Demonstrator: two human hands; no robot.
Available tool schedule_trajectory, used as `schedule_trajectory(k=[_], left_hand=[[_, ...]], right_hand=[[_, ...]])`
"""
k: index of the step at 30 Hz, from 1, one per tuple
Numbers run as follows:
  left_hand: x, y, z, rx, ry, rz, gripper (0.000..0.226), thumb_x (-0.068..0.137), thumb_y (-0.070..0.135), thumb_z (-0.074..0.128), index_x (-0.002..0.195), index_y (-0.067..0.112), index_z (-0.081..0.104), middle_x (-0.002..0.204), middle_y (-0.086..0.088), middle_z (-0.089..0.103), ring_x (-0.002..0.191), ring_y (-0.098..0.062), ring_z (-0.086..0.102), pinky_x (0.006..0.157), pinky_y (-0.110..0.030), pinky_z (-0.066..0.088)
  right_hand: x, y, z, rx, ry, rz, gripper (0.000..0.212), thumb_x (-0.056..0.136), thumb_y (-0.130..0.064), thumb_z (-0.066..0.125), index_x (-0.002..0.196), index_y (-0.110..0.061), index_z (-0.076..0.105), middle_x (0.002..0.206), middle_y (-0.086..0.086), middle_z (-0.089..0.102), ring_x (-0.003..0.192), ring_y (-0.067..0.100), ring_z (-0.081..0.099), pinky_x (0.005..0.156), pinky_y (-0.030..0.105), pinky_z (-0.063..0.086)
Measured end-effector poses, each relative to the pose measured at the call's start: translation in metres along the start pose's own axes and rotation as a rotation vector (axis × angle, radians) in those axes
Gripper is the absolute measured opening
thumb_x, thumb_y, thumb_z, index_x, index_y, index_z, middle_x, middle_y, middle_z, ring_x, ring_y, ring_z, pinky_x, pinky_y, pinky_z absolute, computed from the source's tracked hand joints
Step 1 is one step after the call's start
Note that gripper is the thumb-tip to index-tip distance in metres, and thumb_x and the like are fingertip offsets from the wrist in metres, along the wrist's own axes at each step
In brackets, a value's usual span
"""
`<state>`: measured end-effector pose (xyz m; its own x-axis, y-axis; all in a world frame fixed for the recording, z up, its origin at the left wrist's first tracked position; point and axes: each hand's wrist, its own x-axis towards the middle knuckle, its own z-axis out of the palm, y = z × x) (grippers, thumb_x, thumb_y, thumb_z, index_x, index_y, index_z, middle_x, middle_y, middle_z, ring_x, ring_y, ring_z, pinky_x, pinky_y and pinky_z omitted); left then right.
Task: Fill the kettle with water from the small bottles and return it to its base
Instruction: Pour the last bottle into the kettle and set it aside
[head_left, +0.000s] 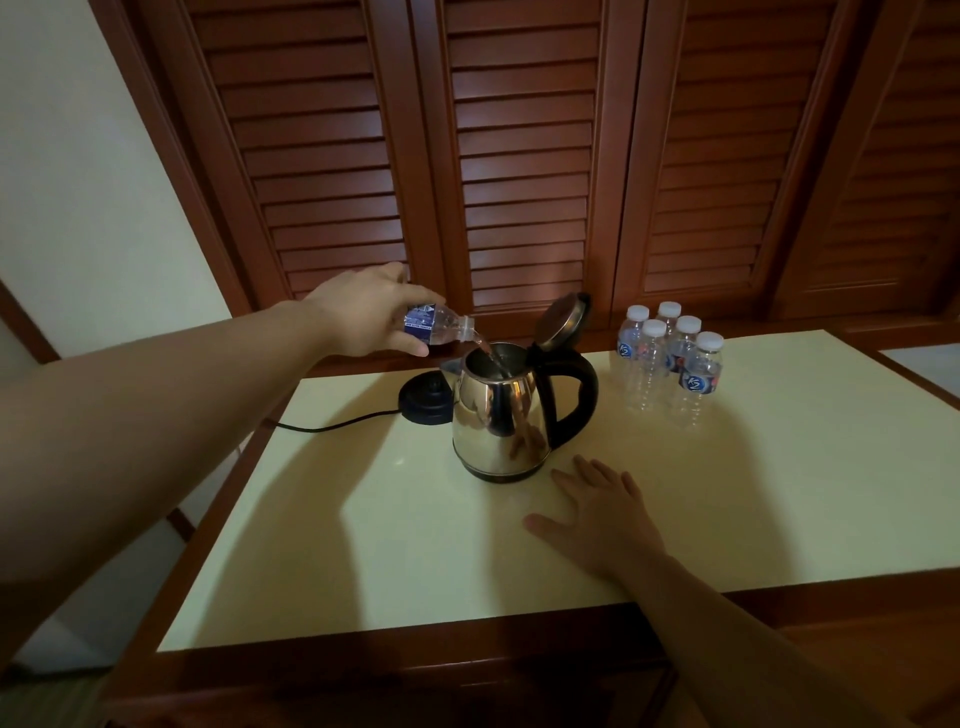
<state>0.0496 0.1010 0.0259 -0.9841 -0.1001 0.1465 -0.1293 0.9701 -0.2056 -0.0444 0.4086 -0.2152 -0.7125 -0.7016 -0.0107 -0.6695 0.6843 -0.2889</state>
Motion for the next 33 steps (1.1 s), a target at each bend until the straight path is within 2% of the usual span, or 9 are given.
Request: schedule_trajectory(k=[5, 12, 19, 23, 27, 30, 33], left_hand=[[0.004, 0.001, -0.007, 0.073, -0.008, 0.034, 0.075, 0.086, 0.066, 0.068, 0.152, 0.045, 0.041, 0.108, 0.001, 0.041, 0.092, -0.017, 0.043, 0.075, -0.033, 0.037], [0.013, 0.005, -0.017, 0.174, -0.036, 0.088, 0.077, 0.085, 0.067, 0.067, 0.153, 0.041, 0.041, 0.112, 0.000, 0.047, 0.099, -0.020, 0.051, 0.074, -0.034, 0.042], [0.025, 0.013, -0.026, 0.284, -0.068, 0.175, 0.076, 0.087, 0.067, 0.063, 0.155, 0.040, 0.039, 0.111, 0.000, 0.045, 0.098, -0.019, 0.049, 0.079, -0.036, 0.048], [0.031, 0.020, -0.032, 0.348, -0.090, 0.229, 0.074, 0.089, 0.066, 0.062, 0.155, 0.039, 0.039, 0.106, 0.003, 0.038, 0.095, -0.014, 0.039, 0.076, -0.032, 0.039], [0.037, 0.027, -0.043, 0.398, -0.108, 0.265, 0.076, 0.088, 0.068, 0.060, 0.156, 0.039, 0.038, 0.105, 0.003, 0.033, 0.103, -0.019, 0.045, 0.078, -0.034, 0.038], [0.040, 0.029, -0.048, 0.418, -0.092, 0.272, 0.078, 0.088, 0.070, 0.059, 0.156, 0.040, 0.037, 0.109, 0.000, 0.039, 0.113, -0.025, 0.052, 0.079, -0.036, 0.037], [0.040, 0.028, -0.045, 0.410, -0.079, 0.264, 0.078, 0.087, 0.070, 0.059, 0.156, 0.040, 0.037, 0.111, -0.002, 0.044, 0.113, -0.025, 0.052, 0.080, -0.037, 0.040]], right_hand=[[0.000, 0.000, 0.000, 0.002, 0.000, 0.001, 0.096, 0.083, -0.092, 0.032, 0.161, -0.037, 0.027, 0.173, -0.001, 0.012, 0.159, 0.021, 0.007, 0.128, 0.051, 0.002], [0.001, 0.000, 0.000, 0.006, 0.005, 0.000, 0.095, 0.083, -0.091, 0.031, 0.161, -0.037, 0.028, 0.173, -0.001, 0.013, 0.158, 0.021, 0.007, 0.128, 0.050, 0.002], [0.001, 0.001, 0.001, 0.010, 0.007, 0.006, 0.094, 0.083, -0.091, 0.032, 0.160, -0.038, 0.028, 0.173, -0.002, 0.013, 0.158, 0.020, 0.007, 0.128, 0.050, 0.002], [0.001, 0.000, 0.002, 0.011, 0.006, 0.009, 0.094, 0.083, -0.090, 0.033, 0.161, -0.038, 0.028, 0.173, -0.002, 0.013, 0.158, 0.020, 0.007, 0.128, 0.049, 0.001], [0.002, 0.000, 0.001, 0.020, 0.012, 0.006, 0.094, 0.083, -0.091, 0.032, 0.161, -0.038, 0.028, 0.173, -0.002, 0.013, 0.158, 0.020, 0.007, 0.128, 0.049, 0.001], [0.001, 0.000, 0.001, 0.015, 0.013, 0.008, 0.093, 0.084, -0.090, 0.034, 0.160, -0.037, 0.029, 0.173, -0.001, 0.014, 0.158, 0.020, 0.008, 0.128, 0.049, 0.002], [0.001, 0.000, 0.001, 0.022, 0.012, 0.011, 0.093, 0.083, -0.090, 0.034, 0.160, -0.038, 0.029, 0.173, -0.002, 0.014, 0.158, 0.020, 0.008, 0.128, 0.049, 0.002]])
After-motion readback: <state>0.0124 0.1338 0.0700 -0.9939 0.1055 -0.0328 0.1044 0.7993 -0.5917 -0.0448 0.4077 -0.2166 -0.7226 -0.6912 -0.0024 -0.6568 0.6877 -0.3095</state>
